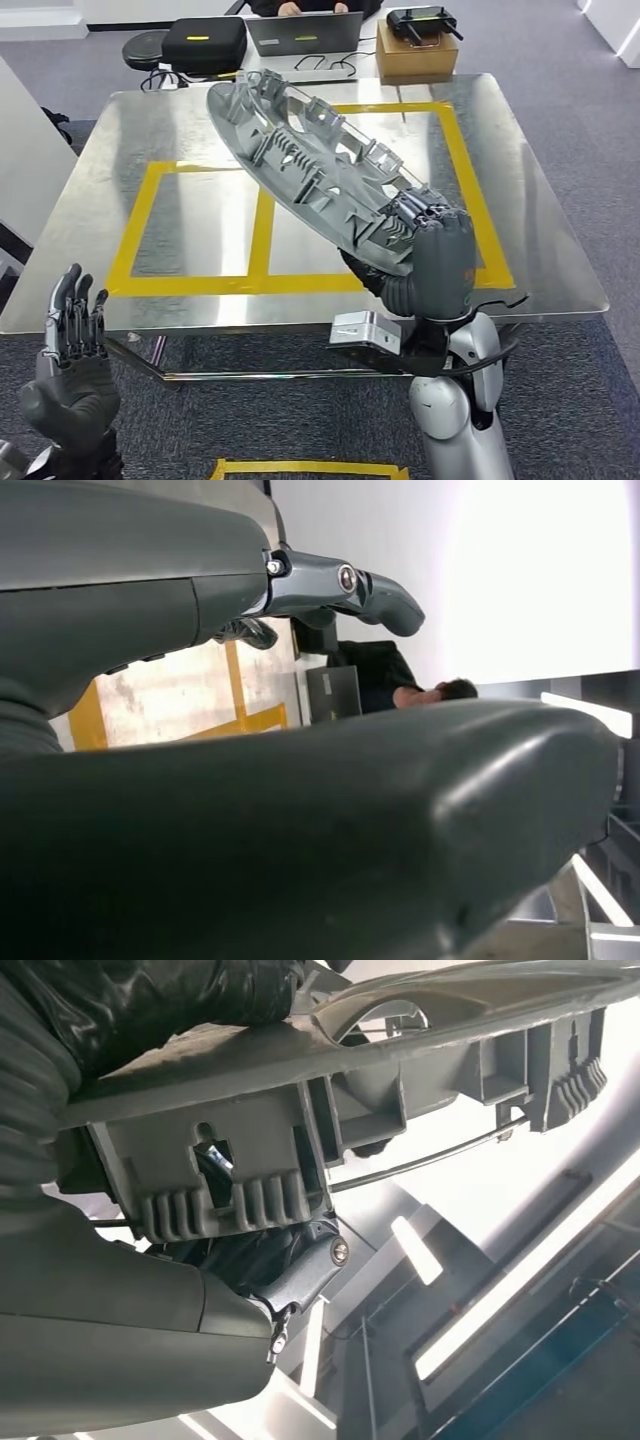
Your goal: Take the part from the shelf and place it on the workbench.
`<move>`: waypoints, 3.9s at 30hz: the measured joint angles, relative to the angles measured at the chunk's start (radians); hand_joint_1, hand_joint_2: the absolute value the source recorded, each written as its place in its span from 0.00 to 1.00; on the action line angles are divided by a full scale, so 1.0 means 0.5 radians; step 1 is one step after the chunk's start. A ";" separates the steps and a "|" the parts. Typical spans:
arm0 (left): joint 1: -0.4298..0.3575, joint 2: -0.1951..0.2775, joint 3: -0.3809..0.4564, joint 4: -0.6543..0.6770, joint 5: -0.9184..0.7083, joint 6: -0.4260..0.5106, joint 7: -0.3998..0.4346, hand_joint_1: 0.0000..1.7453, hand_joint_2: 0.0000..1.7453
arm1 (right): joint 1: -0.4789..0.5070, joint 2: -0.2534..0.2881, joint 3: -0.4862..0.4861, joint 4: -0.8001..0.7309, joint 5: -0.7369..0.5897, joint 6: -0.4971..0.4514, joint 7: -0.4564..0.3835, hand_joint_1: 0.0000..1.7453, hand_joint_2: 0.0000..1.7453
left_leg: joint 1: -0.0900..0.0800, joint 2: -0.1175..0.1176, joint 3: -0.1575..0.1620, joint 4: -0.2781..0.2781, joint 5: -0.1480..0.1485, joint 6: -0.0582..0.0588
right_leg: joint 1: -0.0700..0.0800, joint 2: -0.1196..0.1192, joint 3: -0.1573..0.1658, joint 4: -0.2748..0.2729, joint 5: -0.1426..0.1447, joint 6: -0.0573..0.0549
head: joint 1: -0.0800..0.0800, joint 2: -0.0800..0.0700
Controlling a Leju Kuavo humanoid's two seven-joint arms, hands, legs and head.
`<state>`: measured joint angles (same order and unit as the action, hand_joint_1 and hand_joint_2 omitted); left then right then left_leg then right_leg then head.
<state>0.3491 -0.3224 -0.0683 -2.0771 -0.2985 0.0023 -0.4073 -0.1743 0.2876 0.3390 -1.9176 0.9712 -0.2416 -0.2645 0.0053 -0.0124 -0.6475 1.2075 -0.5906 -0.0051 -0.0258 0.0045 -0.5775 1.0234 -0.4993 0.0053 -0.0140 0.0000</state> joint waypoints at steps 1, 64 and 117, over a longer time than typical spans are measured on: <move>0.000 0.000 0.001 0.000 -0.009 -0.004 0.001 0.00 0.00 | 0.000 0.000 -0.001 0.001 0.000 0.001 -0.001 1.00 1.00 | 0.004 0.001 -0.084 0.130 -0.027 -0.004 | 0.001 -0.002 0.013 0.000 -0.012 -0.002 | -0.001 0.000; -0.099 0.027 -0.006 0.149 -0.050 -0.238 -0.090 0.00 0.00 | -0.667 0.090 -0.229 1.293 1.088 0.266 0.896 0.00 0.00 | -0.032 -0.013 0.282 -0.469 0.162 0.073 | 0.056 0.029 -0.164 -0.043 0.186 0.011 | -0.008 0.000; 0.011 -0.025 0.175 -0.017 -0.051 -0.102 -0.026 0.00 0.00 | -0.310 0.094 -0.348 0.319 -0.675 0.518 0.144 0.00 1.00 | -0.026 0.007 0.361 -0.460 0.119 0.060 | 0.029 -0.015 -0.186 -0.013 0.246 0.045 | -0.001 0.000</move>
<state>0.3549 -0.3349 0.0194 -2.0855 -0.3243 -0.0489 -0.4203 -0.3293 0.3345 0.1649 -1.7581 0.6338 0.0175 -0.1923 -0.0078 -0.0088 -0.4672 0.9774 -0.5310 0.0250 -0.0111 -0.0032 -0.6707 1.0168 -0.3765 0.0280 -0.0145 0.0000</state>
